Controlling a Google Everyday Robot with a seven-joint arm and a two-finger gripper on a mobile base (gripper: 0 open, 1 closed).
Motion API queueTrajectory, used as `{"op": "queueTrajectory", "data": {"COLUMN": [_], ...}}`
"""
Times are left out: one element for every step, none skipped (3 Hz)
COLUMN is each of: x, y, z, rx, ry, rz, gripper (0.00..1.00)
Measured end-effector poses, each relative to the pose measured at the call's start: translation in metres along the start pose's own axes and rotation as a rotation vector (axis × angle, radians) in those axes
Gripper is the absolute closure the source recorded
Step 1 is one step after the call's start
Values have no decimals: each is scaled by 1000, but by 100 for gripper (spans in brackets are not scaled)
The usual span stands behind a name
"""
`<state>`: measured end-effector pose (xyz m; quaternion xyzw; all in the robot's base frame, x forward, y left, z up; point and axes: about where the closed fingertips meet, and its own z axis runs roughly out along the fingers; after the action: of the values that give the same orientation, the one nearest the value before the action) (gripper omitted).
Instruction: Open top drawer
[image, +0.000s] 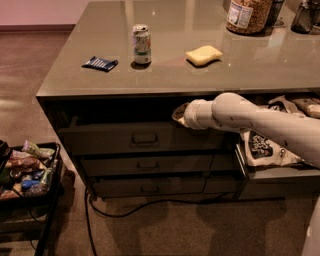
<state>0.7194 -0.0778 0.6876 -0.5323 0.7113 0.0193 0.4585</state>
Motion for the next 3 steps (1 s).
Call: {"op": "queueTrajectory", "data": {"x": [3,7,6], "y": [-1,5,19], "z": [2,-3,-16], "rx": [-9,-48,-111], "ry": [-5,-1,2], "rz": [-3,12,23], "gripper": [100,100,100]}}
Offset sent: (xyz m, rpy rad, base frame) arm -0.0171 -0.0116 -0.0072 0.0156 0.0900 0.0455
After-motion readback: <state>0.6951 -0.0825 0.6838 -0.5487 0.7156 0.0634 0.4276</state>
